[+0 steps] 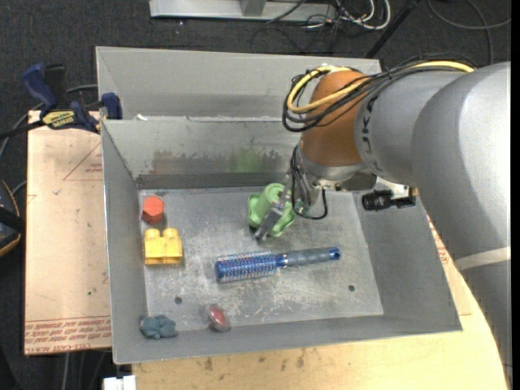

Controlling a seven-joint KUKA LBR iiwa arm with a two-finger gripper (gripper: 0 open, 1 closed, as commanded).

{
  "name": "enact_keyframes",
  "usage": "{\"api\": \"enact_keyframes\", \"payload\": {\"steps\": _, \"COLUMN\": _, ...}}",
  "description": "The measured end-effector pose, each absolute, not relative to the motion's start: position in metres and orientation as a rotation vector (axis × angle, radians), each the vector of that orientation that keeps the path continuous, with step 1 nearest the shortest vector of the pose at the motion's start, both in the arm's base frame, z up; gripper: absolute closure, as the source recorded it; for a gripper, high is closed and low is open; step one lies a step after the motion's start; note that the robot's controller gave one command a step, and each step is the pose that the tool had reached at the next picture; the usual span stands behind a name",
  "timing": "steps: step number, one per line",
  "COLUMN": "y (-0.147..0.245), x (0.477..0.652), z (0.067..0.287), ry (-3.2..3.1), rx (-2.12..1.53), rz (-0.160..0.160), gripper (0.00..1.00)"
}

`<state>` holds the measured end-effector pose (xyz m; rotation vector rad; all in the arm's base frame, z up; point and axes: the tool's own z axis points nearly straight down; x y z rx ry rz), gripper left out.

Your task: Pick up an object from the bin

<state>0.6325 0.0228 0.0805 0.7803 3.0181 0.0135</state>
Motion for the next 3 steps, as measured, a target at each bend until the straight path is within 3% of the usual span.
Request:
{"api": "enact_keyframes", "payload": {"steps": 1, "y": 0.024, "x": 0.634, "z": 0.111, "ry": 3.037, "rx": 0.781, "rz": 0.004, "gripper": 1.00}}
{"api": "enact_keyframes", "payload": {"steps": 2, "y": 0.024, "x": 0.636, "z": 0.193, "ry": 3.034, "rx": 0.776, "rz": 0.006, "gripper": 1.00}}
{"api": "enact_keyframes", "payload": {"steps": 3, "y": 0.024, "x": 0.637, "z": 0.196, "ry": 3.042, "rx": 0.775, "rz": 0.001, "gripper": 1.00}}
